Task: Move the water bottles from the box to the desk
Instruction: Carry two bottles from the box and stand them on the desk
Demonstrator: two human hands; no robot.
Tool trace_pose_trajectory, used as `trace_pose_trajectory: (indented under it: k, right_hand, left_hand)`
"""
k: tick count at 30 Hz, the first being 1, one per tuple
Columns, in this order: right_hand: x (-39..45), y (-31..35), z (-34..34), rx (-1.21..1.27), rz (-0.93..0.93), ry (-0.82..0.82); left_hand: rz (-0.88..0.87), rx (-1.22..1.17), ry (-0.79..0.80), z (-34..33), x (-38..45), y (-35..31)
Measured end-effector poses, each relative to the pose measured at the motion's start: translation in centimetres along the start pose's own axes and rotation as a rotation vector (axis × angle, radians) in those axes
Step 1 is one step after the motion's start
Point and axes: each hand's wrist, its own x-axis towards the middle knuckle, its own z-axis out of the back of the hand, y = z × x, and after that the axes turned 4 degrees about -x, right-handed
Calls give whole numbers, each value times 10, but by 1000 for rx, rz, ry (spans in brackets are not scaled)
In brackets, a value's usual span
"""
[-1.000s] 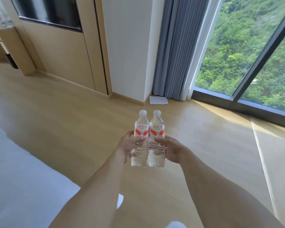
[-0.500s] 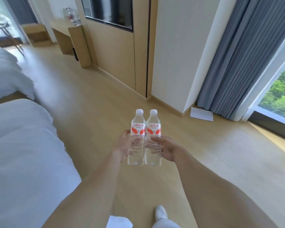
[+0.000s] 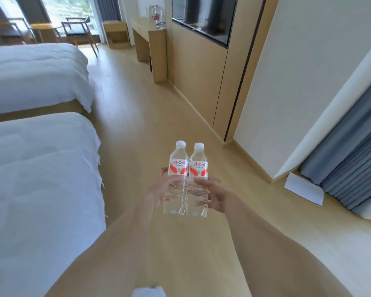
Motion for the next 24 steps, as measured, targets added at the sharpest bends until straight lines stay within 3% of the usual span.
trace_pose_trajectory:
  k: [5,24]
  right_hand:
    - [53,38,-10,-60,15,26]
    - [285,223,-114,-167,18,5]
  left_hand:
    - [-23,-59,-54,17,49,-21]
    - [-24,-136,-2,148,295,-169]
